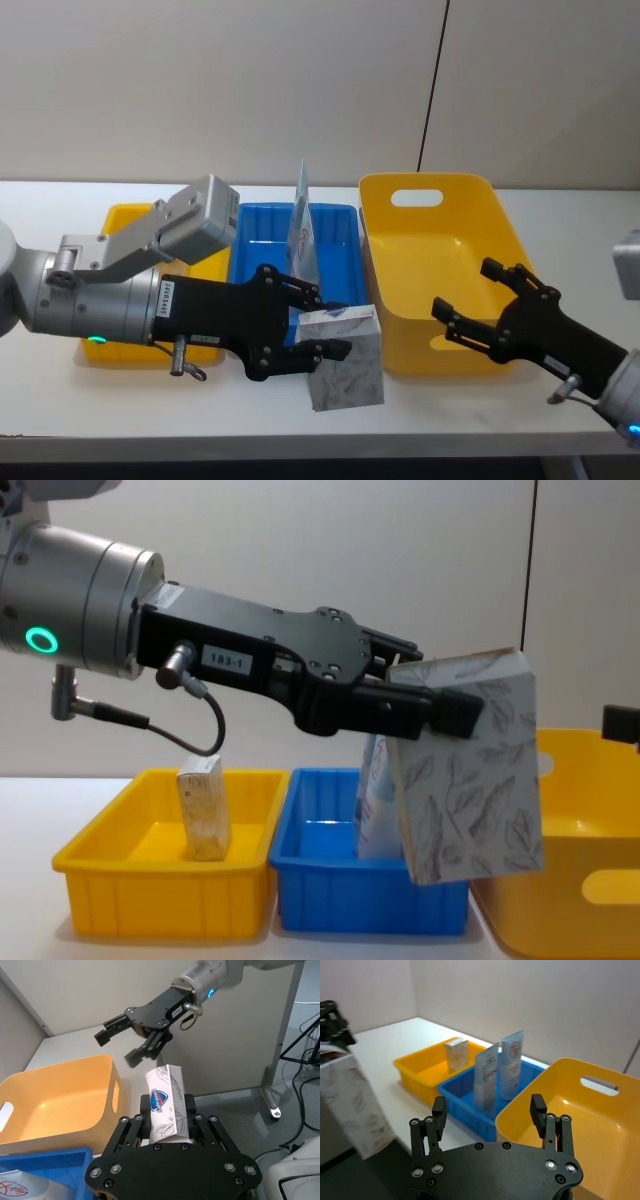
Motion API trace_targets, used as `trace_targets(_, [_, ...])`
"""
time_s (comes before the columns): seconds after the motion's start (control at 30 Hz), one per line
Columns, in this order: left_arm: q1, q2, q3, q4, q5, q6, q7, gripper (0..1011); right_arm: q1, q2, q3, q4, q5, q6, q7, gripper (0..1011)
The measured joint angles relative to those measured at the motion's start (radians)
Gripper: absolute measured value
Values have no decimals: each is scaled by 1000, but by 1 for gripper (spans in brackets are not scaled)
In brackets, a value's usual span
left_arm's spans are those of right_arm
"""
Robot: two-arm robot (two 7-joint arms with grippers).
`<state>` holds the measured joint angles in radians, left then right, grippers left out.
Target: Bimanual collaborative sorting of washing and personal care products
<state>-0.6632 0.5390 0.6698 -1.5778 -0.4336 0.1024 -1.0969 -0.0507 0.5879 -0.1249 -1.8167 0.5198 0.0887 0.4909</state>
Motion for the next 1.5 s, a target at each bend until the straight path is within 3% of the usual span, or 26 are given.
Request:
trace_targets(0.37, [0,0,0,0,0,0,0,342,-14,120,22,-31,87,40,172,1002])
trace_targets(0.57, [0,0,0,0,0,0,0,342,-17,161,20,-50,113,63,224,1002])
trace_targets(1.0, [0,0,0,0,0,0,0,342,-7,171,-20,-67,125,82,241,1002])
trace_targets(1.5, [0,0,0,0,0,0,0,342,42,174,-102,-60,103,112,257,1002])
